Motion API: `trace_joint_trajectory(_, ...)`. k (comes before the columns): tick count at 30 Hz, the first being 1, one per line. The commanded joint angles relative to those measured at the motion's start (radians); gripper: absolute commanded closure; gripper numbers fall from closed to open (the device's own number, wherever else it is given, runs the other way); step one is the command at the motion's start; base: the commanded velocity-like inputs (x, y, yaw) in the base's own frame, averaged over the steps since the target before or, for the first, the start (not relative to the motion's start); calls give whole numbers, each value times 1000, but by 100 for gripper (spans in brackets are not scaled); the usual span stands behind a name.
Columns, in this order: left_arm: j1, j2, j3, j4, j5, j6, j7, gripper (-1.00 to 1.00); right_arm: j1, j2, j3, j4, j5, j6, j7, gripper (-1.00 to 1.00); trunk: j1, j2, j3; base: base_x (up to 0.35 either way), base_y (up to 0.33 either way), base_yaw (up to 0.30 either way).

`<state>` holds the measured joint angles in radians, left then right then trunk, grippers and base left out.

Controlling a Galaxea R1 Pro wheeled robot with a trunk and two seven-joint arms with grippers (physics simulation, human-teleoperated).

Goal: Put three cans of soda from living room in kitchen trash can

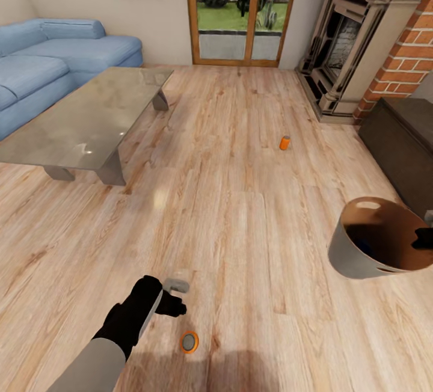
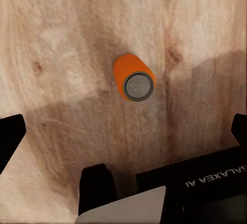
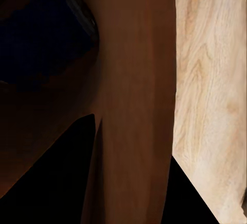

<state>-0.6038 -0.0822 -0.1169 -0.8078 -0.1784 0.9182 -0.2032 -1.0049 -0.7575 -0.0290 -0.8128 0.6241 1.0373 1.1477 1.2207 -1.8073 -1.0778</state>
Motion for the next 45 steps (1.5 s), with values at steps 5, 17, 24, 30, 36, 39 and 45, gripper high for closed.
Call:
trace_joint_trajectory(5,-3,-4,0,14,5,-4,3,-100,-122,17,9,47,-6,10,0,100,0,0,0,0,0,0)
trace_joint_trajectory(17,-4,-7,0,1,8,-7,4,-100,-216,49,14,106,80,10,0,100,8,-14,-14,0,0,0)
trace_joint_trajectory(24,-4,-10,0,-4,8,-8,5,-100,-218,74,15,108,154,10,0,100,34,-63,-46,0,0,0)
trace_joint_trajectory(30,-4,-20,0,-22,8,-18,5,-100,-218,76,34,123,160,10,0,100,57,-105,-74,0,0,0)
trace_joint_trajectory(36,-63,-42,-1,-74,4,36,18,-100,-218,74,44,132,168,10,0,100,80,-147,-102,0,0,0)
trace_joint_trajectory(39,-154,-45,0,-76,1,107,21,-100,-218,74,45,133,185,10,0,100,92,-168,-116,0,0,0)
trace_joint_trajectory(45,-306,-48,0,-10,-2,129,26,-100,-218,82,50,133,227,10,0,100,115,-210,-144,0,0,0)
